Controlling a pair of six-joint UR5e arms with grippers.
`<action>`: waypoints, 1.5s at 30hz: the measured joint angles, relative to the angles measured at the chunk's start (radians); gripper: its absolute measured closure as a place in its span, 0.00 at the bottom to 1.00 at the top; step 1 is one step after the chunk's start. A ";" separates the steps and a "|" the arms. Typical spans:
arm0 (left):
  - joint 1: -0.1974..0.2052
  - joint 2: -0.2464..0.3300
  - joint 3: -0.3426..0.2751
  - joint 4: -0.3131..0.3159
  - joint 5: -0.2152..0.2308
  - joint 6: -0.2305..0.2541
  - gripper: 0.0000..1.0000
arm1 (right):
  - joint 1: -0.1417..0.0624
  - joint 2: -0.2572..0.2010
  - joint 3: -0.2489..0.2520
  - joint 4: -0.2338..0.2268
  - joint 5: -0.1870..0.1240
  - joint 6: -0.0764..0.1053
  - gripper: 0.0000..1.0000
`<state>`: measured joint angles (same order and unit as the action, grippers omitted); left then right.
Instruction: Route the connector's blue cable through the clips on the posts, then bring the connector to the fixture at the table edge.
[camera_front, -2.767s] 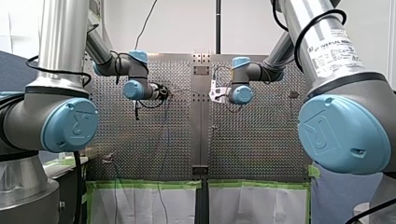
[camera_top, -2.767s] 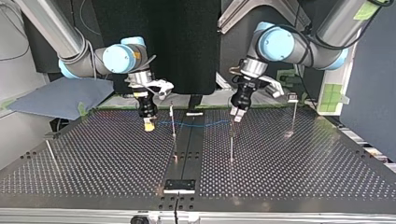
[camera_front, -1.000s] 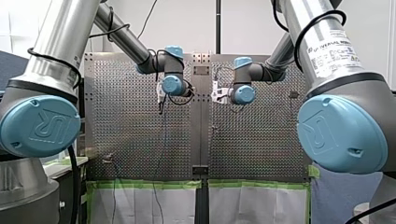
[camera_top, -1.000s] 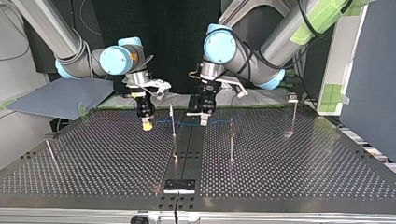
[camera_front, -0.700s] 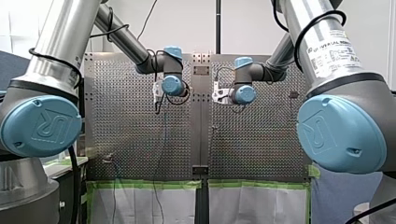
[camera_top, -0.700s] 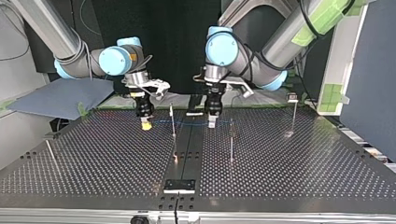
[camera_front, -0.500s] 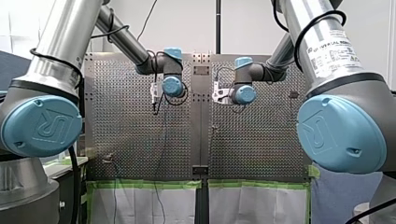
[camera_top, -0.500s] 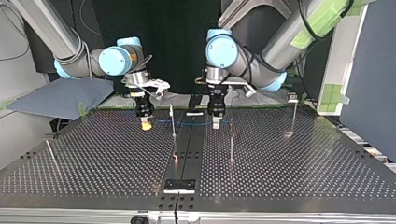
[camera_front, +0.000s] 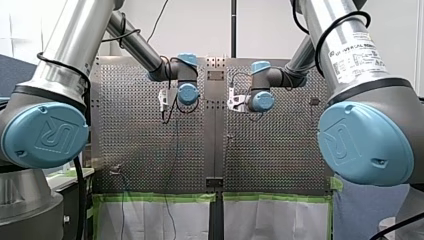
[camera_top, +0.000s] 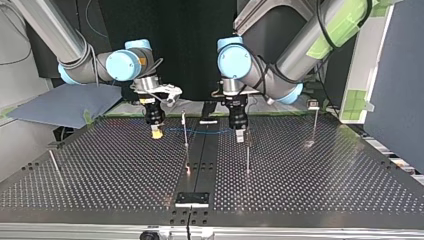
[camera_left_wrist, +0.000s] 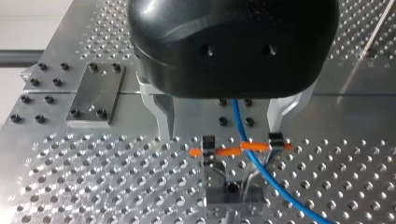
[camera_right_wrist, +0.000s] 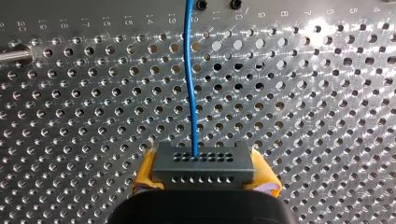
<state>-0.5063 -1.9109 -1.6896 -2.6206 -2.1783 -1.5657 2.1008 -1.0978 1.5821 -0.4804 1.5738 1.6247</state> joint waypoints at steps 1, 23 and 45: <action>-0.003 -0.004 0.004 -0.001 -0.007 0.000 0.01 | 0.000 0.000 0.000 0.000 0.000 0.000 1.00; -0.027 -0.047 0.052 0.001 -0.024 -0.007 0.01 | 0.000 0.000 0.000 0.002 -0.003 0.000 1.00; -0.029 -0.047 0.063 -0.009 -0.032 0.009 0.26 | -0.001 0.000 0.000 0.005 -0.006 0.000 1.00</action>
<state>-0.5349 -1.9579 -1.6262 -2.6299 -2.2102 -1.5566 2.1003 -1.0978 1.5822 -0.4756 1.5679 1.6243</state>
